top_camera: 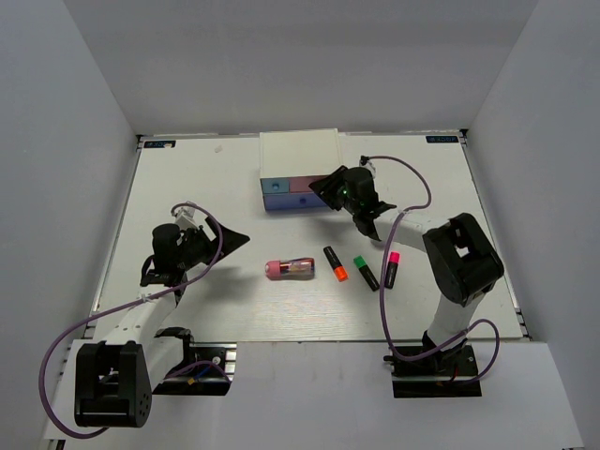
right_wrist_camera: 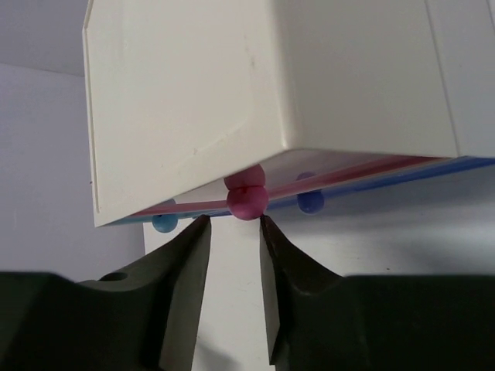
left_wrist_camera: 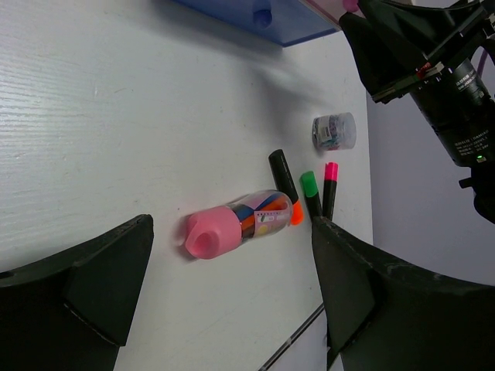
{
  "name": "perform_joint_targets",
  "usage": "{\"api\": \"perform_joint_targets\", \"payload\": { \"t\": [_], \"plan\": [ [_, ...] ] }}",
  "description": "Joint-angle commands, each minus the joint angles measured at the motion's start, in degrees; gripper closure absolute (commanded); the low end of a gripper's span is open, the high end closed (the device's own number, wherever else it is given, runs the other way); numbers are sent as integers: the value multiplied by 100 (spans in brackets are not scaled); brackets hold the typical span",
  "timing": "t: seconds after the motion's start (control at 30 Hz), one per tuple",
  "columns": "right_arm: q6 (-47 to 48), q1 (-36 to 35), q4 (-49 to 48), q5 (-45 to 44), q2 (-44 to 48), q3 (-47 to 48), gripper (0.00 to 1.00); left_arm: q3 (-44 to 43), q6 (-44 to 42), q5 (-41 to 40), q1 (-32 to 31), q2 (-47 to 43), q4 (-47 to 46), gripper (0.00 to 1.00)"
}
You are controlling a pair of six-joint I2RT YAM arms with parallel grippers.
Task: Sort the stationery into containers
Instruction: Open the drawer at the center of the board.
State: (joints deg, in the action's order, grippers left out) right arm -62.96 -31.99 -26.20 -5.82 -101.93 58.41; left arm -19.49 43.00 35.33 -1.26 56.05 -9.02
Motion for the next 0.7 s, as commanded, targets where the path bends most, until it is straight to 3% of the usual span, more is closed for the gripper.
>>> {"api": "perform_joint_targets", "payload": {
  "t": [0.0,0.07,0.2,0.33,0.47,0.67],
  "plan": [
    [-129,-18,-9,-375,-99,285,64,15,-3,88,-15,-15,-118,7],
    [-146,-35,18,-498,-108,311,70,68,-3,88,-15,-15,-118,7],
    [-112,-71,71,-630,-143,302,70,68,-3,88,-15,-15,-171,7],
    [20,-80,-87,-665,-125,232,60,68,-3,88,-15,-15,-171,7],
    [187,-53,-263,-683,-152,232,60,68,-3,88,-15,-15,-171,7],
    [231,-71,-290,-727,-143,188,78,68,-3,88,-15,-68,-118,7]
  ]
}}
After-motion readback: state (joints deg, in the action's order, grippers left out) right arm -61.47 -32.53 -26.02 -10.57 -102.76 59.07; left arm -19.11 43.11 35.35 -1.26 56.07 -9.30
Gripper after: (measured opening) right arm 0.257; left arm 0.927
